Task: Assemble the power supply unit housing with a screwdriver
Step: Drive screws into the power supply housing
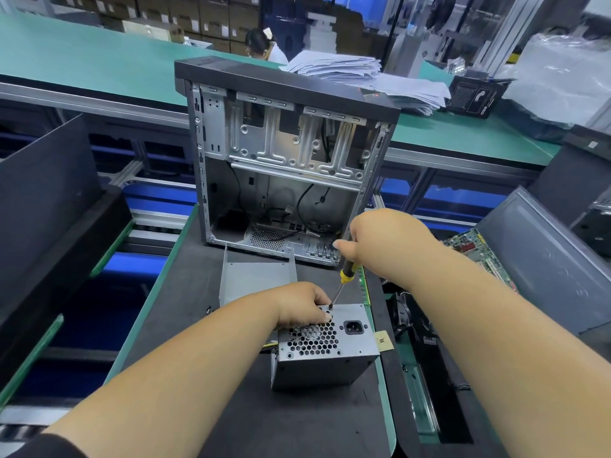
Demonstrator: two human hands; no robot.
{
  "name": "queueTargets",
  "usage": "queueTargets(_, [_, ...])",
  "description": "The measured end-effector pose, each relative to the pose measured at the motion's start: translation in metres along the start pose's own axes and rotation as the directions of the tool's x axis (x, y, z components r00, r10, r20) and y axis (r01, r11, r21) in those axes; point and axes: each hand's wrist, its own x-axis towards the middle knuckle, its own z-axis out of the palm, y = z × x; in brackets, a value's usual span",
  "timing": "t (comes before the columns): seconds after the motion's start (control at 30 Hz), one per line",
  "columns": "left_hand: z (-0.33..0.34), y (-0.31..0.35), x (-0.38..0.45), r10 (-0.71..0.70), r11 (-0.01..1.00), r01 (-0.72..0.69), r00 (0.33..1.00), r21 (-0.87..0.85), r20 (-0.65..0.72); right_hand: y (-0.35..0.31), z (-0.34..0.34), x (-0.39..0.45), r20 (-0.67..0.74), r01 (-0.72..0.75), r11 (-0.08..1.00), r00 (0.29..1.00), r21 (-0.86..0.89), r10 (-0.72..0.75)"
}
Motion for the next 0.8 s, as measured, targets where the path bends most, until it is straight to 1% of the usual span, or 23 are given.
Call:
queueTargets(0.07, [0.000,0.000,0.000,-0.007,1.000,0.007,1.000,-0.014,0.008,0.000,0.005,0.001,-0.059,-0.076,0.997,0.996,-0.031,0.074])
queueTargets(0.13, [-0.001,0.000,0.000,-0.007,1.000,0.007,1.000,-0.018,0.014,0.002,0.008,-0.002,-0.067,-0.085,0.996,0.994,0.004,0.085])
queueTargets(0.2, [-0.001,0.000,0.000,-0.004,1.000,0.004,1.000,-0.018,0.016,0.006,0.007,-0.006,-0.017,-0.037,0.990,0.999,0.134,0.039])
queueTargets(0.27, [-0.001,-0.001,0.001,-0.008,1.000,0.008,1.000,-0.024,0.022,0.010,0.002,-0.012,0.052,0.026,0.959,0.998,0.282,-0.042])
queueTargets(0.3, [-0.001,-0.001,0.001,-0.012,1.000,0.013,1.000,-0.029,0.023,0.010,-0.002,-0.013,0.063,0.052,0.950,0.995,0.307,-0.075])
queueTargets(0.37, [-0.001,-0.001,0.002,-0.016,1.000,0.017,1.000,-0.026,0.018,0.007,-0.006,-0.013,0.041,0.071,0.967,0.996,0.244,-0.083])
queueTargets(0.43, [-0.001,-0.001,0.002,-0.016,1.000,0.016,1.000,-0.011,0.019,0.002,-0.006,-0.011,0.016,0.041,0.995,0.999,0.089,-0.042])
queueTargets(0.5, [0.000,-0.002,0.002,-0.021,1.000,0.021,1.000,-0.009,0.012,-0.003,-0.001,-0.008,-0.032,-0.014,0.998,0.999,-0.068,0.012])
queueTargets(0.57, [0.001,-0.002,0.003,-0.036,0.999,0.036,0.999,0.002,-0.005,-0.007,0.004,-0.008,-0.100,-0.071,0.992,0.993,-0.105,0.060])
queueTargets(0.63, [0.001,-0.002,0.003,-0.039,0.999,0.039,0.999,0.017,-0.015,-0.007,0.006,-0.010,-0.113,-0.077,0.995,0.991,-0.062,0.070])
queueTargets(0.67, [0.001,-0.001,0.002,-0.036,0.999,0.036,0.999,0.017,-0.017,-0.006,0.006,-0.011,-0.094,-0.055,0.998,0.994,0.004,0.055])
queueTargets(0.73, [0.001,0.000,0.001,-0.041,0.999,0.042,0.999,0.009,-0.012,-0.002,0.003,-0.015,-0.032,0.031,0.981,0.999,0.189,-0.026])
queueTargets(0.77, [0.001,0.000,0.000,-0.042,0.999,0.042,0.999,0.010,-0.014,-0.001,0.000,-0.017,-0.005,0.076,0.963,0.997,0.257,-0.077])
queueTargets(0.8, [0.001,0.000,0.000,-0.042,0.999,0.042,0.999,0.014,-0.018,0.000,-0.003,-0.019,0.016,0.103,0.953,0.994,0.287,-0.112])
